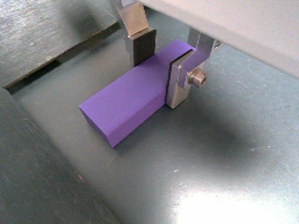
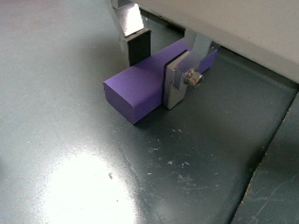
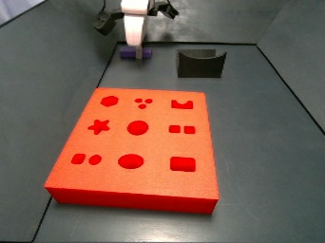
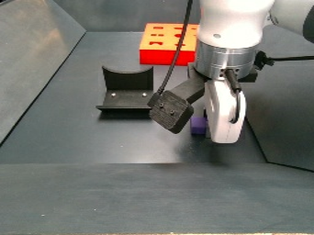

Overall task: Pick up the rectangle object. Move up. Place the rectangle object on the fixture. Regrasp the rectangle object. Move to above the board. Insert the rectangle object.
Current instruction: Pick up the rectangle object, then move up.

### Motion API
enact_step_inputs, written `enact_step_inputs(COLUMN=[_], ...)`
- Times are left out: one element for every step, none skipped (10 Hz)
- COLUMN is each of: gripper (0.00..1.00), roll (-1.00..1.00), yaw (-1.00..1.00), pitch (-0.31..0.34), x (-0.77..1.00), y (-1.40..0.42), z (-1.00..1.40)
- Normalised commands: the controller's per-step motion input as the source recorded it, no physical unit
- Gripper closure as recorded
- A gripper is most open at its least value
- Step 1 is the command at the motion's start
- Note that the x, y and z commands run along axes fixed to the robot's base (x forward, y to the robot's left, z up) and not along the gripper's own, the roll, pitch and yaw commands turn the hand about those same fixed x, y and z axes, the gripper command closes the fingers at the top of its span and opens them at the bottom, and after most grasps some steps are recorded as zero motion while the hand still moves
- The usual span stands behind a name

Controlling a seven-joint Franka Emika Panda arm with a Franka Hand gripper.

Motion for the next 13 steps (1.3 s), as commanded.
enact_step_inputs(gripper=[1.0,1.0,1.0,1.0,1.0,1.0,1.0,1.0,1.0,1.0,1.0,1.0,1.0], roll=[0.0,0.0,0.0,0.0,0.0,0.0,0.0,0.0,0.0,0.0,0.0,0.0,0.0], yaw=[0.0,0.0,0.0,0.0,0.0,0.0,0.0,0.0,0.0,0.0,0.0,-0.04,-0.04], pitch=[0.0,0.0,0.0,0.0,0.0,0.0,0.0,0.0,0.0,0.0,0.0,-0.01,0.018], x=[0.0,0.0,0.0,0.0,0.0,0.0,0.0,0.0,0.0,0.0,0.0,0.02,-0.01], y=[0.0,0.0,0.0,0.0,0.0,0.0,0.0,0.0,0.0,0.0,0.0,0.06,0.04], z=[0.0,0.0,0.0,0.0,0.0,0.0,0.0,0.0,0.0,0.0,0.83,0.84,0.75])
